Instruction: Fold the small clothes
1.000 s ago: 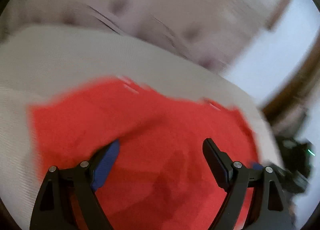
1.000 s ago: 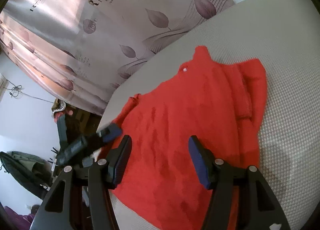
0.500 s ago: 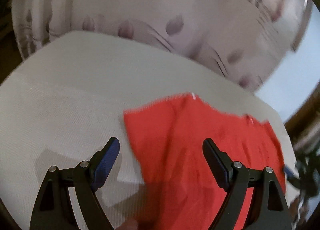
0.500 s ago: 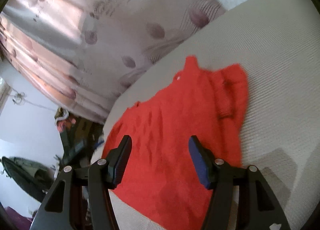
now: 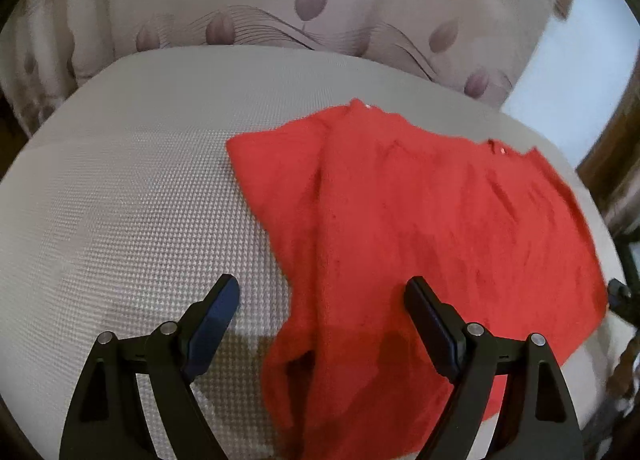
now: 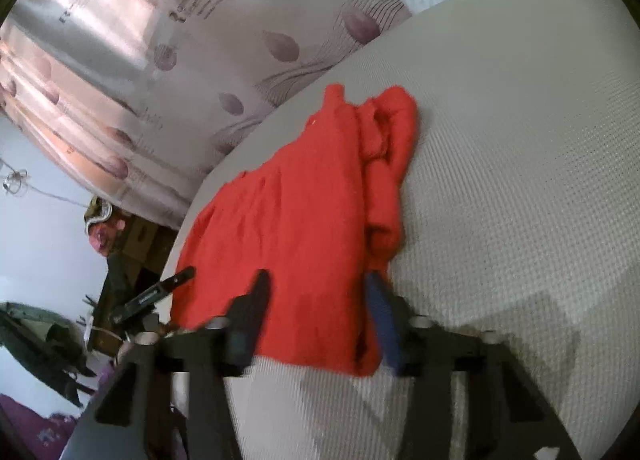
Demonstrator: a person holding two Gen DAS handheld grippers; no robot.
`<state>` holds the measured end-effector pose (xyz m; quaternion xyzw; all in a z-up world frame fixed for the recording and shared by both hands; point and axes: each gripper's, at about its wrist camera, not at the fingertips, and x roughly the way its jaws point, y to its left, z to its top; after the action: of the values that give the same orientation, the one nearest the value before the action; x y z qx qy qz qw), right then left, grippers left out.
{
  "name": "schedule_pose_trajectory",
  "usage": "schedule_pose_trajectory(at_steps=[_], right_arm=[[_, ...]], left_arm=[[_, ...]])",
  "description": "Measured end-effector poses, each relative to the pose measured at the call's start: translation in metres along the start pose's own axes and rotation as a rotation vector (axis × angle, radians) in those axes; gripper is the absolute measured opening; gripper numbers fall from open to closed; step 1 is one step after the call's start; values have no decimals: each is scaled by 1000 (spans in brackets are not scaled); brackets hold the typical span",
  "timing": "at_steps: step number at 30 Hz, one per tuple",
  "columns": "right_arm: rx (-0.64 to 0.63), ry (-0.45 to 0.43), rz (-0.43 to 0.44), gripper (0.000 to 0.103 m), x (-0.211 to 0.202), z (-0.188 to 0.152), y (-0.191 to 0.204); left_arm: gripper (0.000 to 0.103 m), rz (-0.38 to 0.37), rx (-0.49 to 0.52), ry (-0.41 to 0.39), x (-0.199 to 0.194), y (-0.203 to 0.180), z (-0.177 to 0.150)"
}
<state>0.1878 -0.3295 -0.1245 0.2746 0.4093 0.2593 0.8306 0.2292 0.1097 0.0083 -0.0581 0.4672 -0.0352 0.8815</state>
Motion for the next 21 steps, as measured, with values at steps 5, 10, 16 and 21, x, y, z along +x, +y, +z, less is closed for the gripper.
schedule_pose_trajectory(at_steps=[5, 10, 16, 21], right_arm=[[5, 33, -15, 12, 2, -11, 2], [9, 32, 35, 7, -1, -10, 4], [46, 61, 45, 7, 0, -15, -7], [51, 68, 68, 11, 0, -15, -5]], left_arm=[[85, -8, 25, 13, -4, 3, -6], [85, -119, -50, 20, -13, 25, -15], [85, -184, -60, 28, -16, 35, -21], [84, -184, -23, 33, -10, 27, -20]])
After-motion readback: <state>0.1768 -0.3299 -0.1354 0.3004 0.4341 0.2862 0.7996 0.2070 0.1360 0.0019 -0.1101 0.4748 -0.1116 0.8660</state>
